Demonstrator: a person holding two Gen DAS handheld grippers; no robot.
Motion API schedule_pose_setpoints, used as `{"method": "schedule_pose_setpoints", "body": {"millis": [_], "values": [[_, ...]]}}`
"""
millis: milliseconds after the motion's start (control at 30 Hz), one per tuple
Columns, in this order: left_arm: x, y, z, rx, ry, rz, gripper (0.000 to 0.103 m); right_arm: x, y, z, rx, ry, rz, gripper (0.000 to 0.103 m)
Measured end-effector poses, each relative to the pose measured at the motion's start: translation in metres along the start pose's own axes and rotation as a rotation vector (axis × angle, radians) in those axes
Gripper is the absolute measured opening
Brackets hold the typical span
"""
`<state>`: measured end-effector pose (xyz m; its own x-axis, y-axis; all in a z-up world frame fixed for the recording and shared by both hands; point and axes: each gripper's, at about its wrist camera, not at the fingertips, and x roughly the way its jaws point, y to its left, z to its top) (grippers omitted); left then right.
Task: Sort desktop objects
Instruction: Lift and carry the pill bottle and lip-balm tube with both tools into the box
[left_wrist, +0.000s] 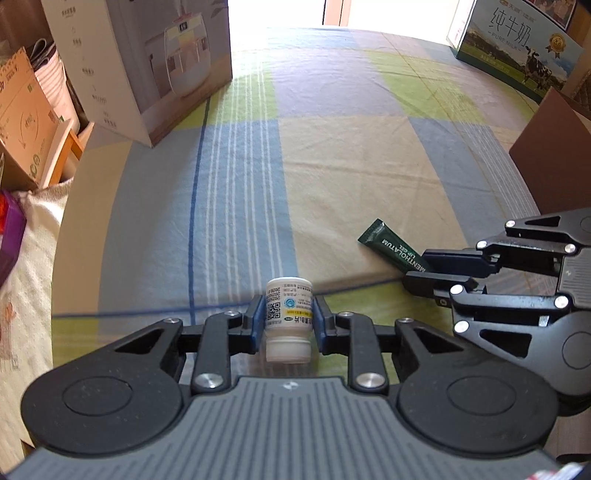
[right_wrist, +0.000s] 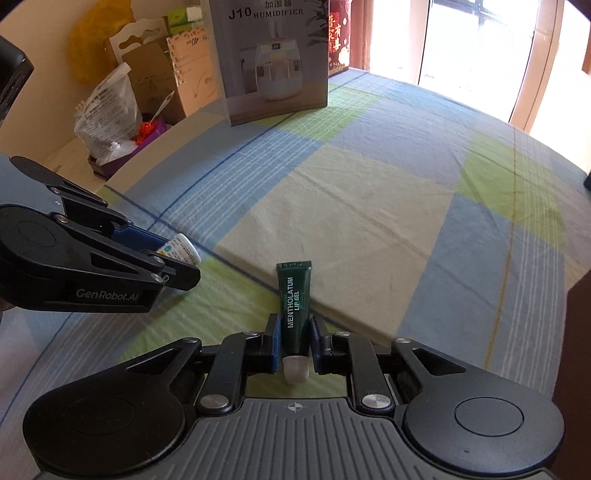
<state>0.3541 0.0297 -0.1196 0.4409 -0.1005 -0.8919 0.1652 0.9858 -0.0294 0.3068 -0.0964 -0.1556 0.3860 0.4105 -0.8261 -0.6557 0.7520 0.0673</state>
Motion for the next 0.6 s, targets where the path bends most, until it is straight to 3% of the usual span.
{"method": "schedule_pose_setpoints", "body": {"millis": [233,600], "values": [[-0.017,-0.014,-0.031,0.004,0.029,0.007,0.022,-0.029,0.003,-0.033,0.058,0.02,0.02,0.013],[-0.051,-0.053,-0.079,0.01,0.047,-0.056,0.022,-0.092,-0.004,-0.082,0.148,0.011,0.045,0.013]]}}
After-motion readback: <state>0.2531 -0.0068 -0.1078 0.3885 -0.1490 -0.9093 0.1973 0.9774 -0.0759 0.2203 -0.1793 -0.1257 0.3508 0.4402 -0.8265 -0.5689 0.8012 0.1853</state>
